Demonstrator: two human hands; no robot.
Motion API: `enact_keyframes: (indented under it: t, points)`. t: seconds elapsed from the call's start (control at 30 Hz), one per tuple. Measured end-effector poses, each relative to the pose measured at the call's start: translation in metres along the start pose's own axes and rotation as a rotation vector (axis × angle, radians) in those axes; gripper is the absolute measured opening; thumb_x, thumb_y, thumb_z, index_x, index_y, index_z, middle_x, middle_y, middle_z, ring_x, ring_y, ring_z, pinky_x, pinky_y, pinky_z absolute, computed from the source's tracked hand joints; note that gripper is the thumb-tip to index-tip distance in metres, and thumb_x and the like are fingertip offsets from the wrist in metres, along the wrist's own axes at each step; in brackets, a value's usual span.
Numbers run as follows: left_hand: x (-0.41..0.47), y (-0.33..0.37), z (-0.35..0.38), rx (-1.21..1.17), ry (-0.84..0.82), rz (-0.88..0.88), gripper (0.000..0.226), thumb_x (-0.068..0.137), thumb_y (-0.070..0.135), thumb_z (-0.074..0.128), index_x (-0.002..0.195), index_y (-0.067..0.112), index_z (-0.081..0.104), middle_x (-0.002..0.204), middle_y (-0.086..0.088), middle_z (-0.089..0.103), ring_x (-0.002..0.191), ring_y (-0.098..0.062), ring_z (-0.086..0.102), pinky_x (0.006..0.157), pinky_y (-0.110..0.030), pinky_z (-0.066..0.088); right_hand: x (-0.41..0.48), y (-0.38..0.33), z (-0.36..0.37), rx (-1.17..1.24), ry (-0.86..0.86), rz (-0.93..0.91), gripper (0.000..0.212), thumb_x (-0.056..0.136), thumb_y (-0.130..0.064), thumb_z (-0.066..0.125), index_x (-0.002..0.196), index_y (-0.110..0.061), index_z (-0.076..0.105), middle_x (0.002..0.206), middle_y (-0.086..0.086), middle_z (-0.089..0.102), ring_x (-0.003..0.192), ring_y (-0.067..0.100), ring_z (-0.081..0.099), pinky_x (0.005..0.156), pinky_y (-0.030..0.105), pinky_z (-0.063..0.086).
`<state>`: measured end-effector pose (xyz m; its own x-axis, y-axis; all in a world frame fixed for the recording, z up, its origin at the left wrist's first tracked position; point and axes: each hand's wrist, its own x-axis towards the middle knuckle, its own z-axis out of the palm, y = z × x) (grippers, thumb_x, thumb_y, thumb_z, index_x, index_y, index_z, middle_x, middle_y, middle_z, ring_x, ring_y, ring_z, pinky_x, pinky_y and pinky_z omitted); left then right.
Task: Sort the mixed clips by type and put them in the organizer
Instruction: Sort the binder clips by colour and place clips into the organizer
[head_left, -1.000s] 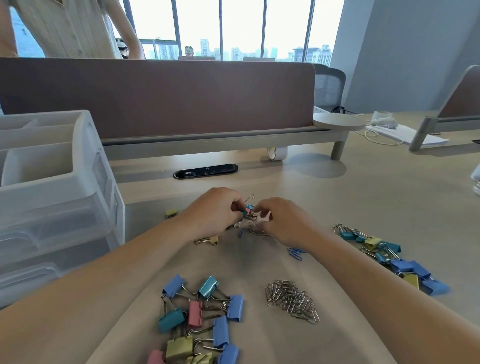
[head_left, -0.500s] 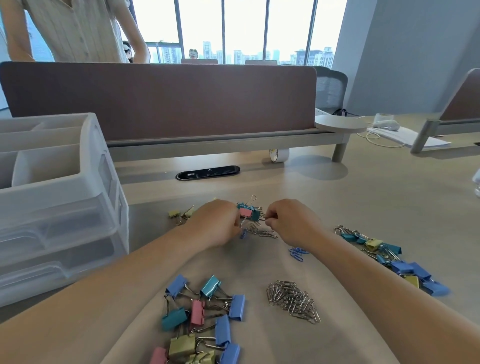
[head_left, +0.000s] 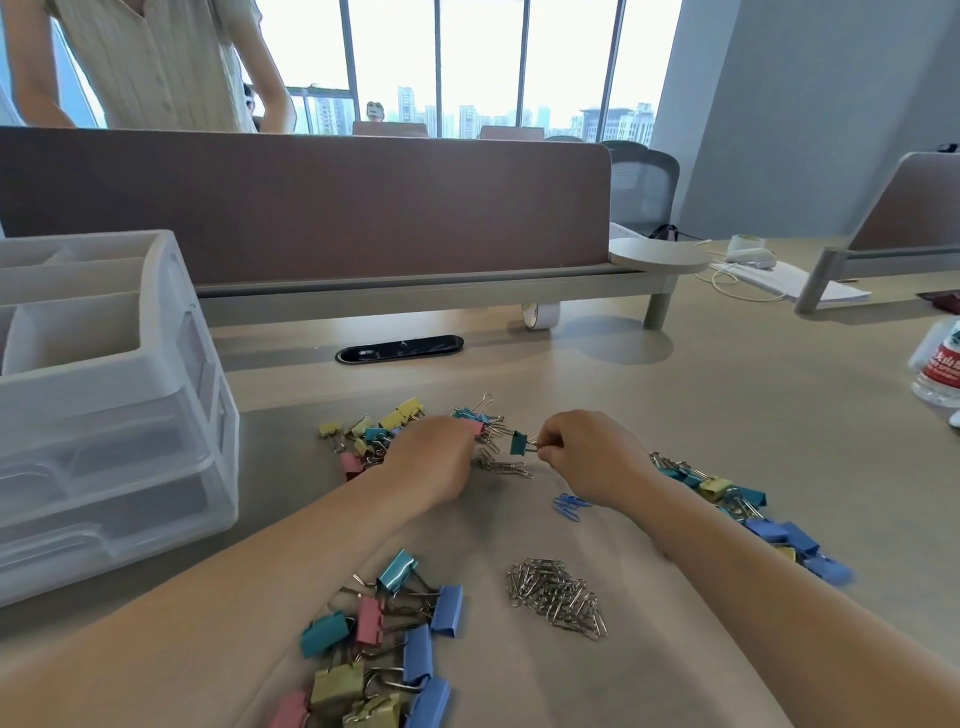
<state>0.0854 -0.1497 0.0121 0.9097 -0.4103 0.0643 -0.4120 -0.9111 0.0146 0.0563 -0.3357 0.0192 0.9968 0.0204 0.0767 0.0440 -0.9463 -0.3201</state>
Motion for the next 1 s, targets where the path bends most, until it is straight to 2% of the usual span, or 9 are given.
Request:
enact_keyframes:
  t: [0.1, 0.2, 0.27, 0.33, 0.57, 0.7, 0.87, 1.0]
  points:
    - [0.001, 0.003, 0.0, 0.008, -0.009, -0.013, 0.023, 0.094, 0.006, 0.048, 0.075, 0.014, 0.039, 0.073, -0.001, 0.042, 0.076, -0.022, 0.046, 0.069, -0.031, 0.039, -0.004, 0.0, 0.0, 0.012, -0.001, 0.004, 0.014, 0.094, -0.027, 0.056, 0.095, -0.026, 0.07, 0.093, -0.001, 0.07, 0.083, 0.02, 0.06, 0.071, 0.032, 0.05]
    - [0.004, 0.003, -0.001, 0.02, -0.032, 0.008, 0.008, 0.095, 0.009, 0.046, 0.093, 0.01, 0.054, 0.092, -0.007, 0.057, 0.086, -0.024, 0.054, 0.075, -0.033, 0.044, -0.008, 0.0, -0.001, 0.007, 0.006, -0.008, 0.015, 0.094, -0.026, 0.056, 0.096, -0.024, 0.07, 0.093, -0.001, 0.069, 0.084, 0.021, 0.059, 0.067, 0.029, 0.042]
    - [0.01, 0.0, 0.003, 0.012, -0.051, 0.009, 0.024, 0.096, 0.012, 0.047, 0.116, 0.013, 0.06, 0.106, -0.007, 0.064, 0.097, -0.025, 0.059, 0.08, -0.035, 0.048, -0.01, 0.0, -0.001, 0.011, 0.007, -0.01, 0.014, 0.094, -0.026, 0.056, 0.096, -0.024, 0.07, 0.093, -0.001, 0.069, 0.084, 0.021, 0.059, 0.067, 0.028, 0.041]
    - [0.013, -0.002, 0.006, 0.015, -0.055, 0.012, 0.027, 0.097, 0.015, 0.047, 0.122, 0.018, 0.059, 0.107, -0.005, 0.065, 0.095, -0.022, 0.059, 0.077, -0.033, 0.048, -0.009, -0.001, -0.001, 0.022, 0.005, -0.014, 0.014, 0.094, -0.025, 0.056, 0.095, -0.024, 0.07, 0.094, 0.0, 0.069, 0.084, 0.021, 0.061, 0.068, 0.03, 0.045]
    - [0.011, -0.003, 0.004, 0.022, -0.06, 0.049, 0.029, 0.092, 0.007, 0.048, 0.118, 0.014, 0.059, 0.09, -0.004, 0.059, 0.085, -0.023, 0.055, 0.069, -0.033, 0.045, -0.006, -0.003, 0.001, 0.031, 0.004, -0.031, 0.014, 0.094, -0.025, 0.056, 0.094, -0.023, 0.07, 0.093, 0.0, 0.069, 0.083, 0.02, 0.06, 0.071, 0.031, 0.049]
    - [0.007, -0.003, 0.005, -0.043, -0.023, 0.039, 0.02, 0.089, 0.005, 0.049, 0.102, 0.01, 0.064, 0.094, -0.009, 0.065, 0.087, -0.025, 0.061, 0.073, -0.034, 0.049, -0.008, 0.0, -0.001, 0.022, 0.022, -0.019, 0.014, 0.095, -0.025, 0.056, 0.095, -0.024, 0.07, 0.093, 0.0, 0.069, 0.084, 0.021, 0.06, 0.07, 0.031, 0.048]
    - [-0.001, 0.024, -0.004, -0.196, -0.019, 0.053, 0.016, 0.088, 0.008, 0.054, 0.085, 0.002, 0.068, 0.09, -0.019, 0.068, 0.084, -0.029, 0.065, 0.069, -0.035, 0.051, -0.022, 0.023, -0.014, 0.0, 0.052, 0.037, 0.016, 0.097, -0.025, 0.054, 0.096, -0.023, 0.071, 0.092, -0.002, 0.068, 0.083, 0.02, 0.059, 0.067, 0.031, 0.045]
    - [-0.005, 0.052, -0.008, -0.295, -0.076, 0.111, 0.017, 0.092, 0.013, 0.056, 0.081, 0.006, 0.067, 0.085, -0.013, 0.066, 0.082, -0.027, 0.062, 0.073, -0.034, 0.048, -0.033, 0.053, -0.023, -0.104, 0.061, 0.129, 0.019, 0.098, -0.023, 0.05, 0.097, -0.022, 0.07, 0.093, 0.0, 0.069, 0.083, 0.022, 0.061, 0.073, 0.035, 0.052]
